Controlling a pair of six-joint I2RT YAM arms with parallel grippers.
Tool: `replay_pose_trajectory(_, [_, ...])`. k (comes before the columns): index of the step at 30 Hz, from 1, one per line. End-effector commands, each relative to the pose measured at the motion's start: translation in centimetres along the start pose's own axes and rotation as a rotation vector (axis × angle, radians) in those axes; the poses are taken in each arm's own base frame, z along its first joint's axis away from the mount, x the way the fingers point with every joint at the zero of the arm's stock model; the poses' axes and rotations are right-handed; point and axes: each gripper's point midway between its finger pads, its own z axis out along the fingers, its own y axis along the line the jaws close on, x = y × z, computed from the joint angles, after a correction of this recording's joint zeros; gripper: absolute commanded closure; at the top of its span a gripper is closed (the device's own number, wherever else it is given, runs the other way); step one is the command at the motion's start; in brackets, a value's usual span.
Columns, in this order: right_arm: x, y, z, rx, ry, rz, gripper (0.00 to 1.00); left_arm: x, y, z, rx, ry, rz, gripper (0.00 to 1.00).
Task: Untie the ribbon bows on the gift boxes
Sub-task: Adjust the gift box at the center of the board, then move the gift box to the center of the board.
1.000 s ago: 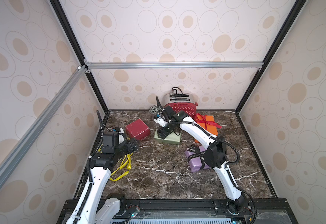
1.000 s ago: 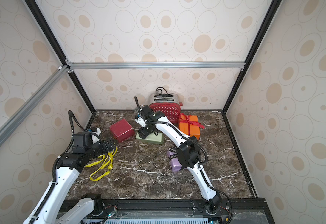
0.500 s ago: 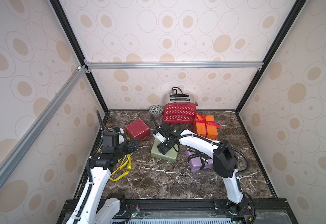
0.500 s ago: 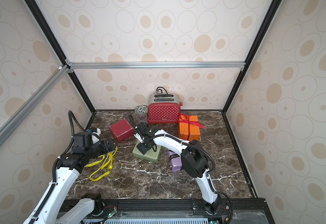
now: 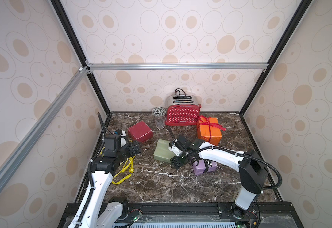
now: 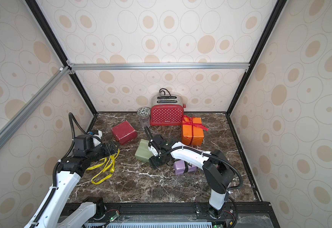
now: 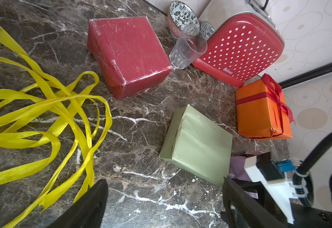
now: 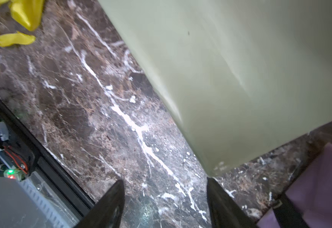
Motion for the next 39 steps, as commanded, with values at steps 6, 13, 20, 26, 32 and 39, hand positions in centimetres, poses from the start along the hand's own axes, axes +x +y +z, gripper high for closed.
replay_pose_trajectory(6, [-2.7, -2.3, 3.1, 0.142, 0.033, -0.003, 0.32, -0.5, -0.3, -0.7, 0.008, -0.035, 0.005, 0.10])
replay_pose_trajectory(13, [-8.4, -2.5, 6.0, 0.209, 0.000, -0.061, 0.34, -0.6, -0.2, -0.8, 0.003, -0.042, 0.007, 0.10])
replay_pose_trajectory(20, [-14.4, -1.9, 8.1, 0.234, -0.079, -0.132, 0.33, -0.4, -0.3, -0.7, 0.001, -0.036, 0.010, 0.10])
replay_pose_trajectory(26, [-19.7, 0.2, 8.6, 0.160, -0.199, -0.091, 0.33, -0.4, -0.3, -0.6, 0.000, -0.033, 0.010, 0.10])
replay_pose_trajectory(32, [-23.3, 1.6, 8.0, 0.102, -0.332, -0.053, 0.29, -0.4, -0.4, -0.6, 0.004, -0.031, 0.007, 0.10])
replay_pose_trajectory(39, [-24.8, 4.6, 2.0, -0.008, -0.441, -0.076, 0.27, -0.3, -0.6, -0.8, 0.012, -0.035, 0.017, 0.09])
